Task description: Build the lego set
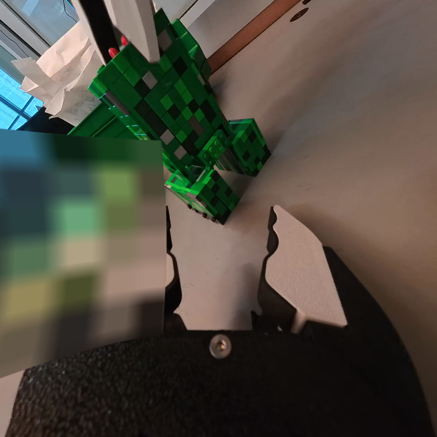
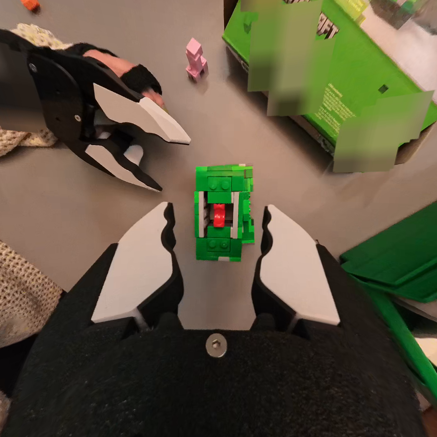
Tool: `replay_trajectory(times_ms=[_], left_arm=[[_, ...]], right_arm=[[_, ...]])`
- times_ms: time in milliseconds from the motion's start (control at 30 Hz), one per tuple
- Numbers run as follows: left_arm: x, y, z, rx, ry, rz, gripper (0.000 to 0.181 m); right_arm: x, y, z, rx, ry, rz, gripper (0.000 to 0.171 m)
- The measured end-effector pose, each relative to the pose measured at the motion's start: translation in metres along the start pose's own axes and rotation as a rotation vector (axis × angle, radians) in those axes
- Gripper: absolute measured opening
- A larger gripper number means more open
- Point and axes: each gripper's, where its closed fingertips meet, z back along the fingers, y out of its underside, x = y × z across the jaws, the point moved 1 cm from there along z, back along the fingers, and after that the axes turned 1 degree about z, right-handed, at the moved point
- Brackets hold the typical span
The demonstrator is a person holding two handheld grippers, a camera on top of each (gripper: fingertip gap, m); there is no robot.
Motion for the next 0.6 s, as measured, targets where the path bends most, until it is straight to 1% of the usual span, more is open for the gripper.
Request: replay_trajectory(times_ms=[67,100,200,300,467,600], left_arm=[[0.0,0.0,0.0,-0.003,0.0,0.001,0.079],[0.0,-0.001,0.0,-0.005,0.0,0.003,0.079],[0.002,-0.001,0.001,-0.012,-0.004,0.013,0.079],[0.003,-0.002,0.002,-0.019,-0.009,0.022,0.078],[0.003,-0.002,0.002,-0.017,-0.021,0.01,0.078],[0.003,-0.002,0.002,-0.017,-0.048,-0.02,0.078]], right_arm=[[0.001,-0.003,0.01,-0.081,0.035,0.015,0.08],[0.004,-0.004,0.016,-0.14,0.051,0.024,0.081],[0.012,-0.004,0.038,-0.348,0.114,0.043,0.083],[0.018,0.005,0.05,-0.552,0.183,0.046,0.083],[0.014,0.024,0.051,-0.921,0.378,0.06,0.08],[-0.008,0.049,0.057,-1.255,0.542,-0.052,0.073]])
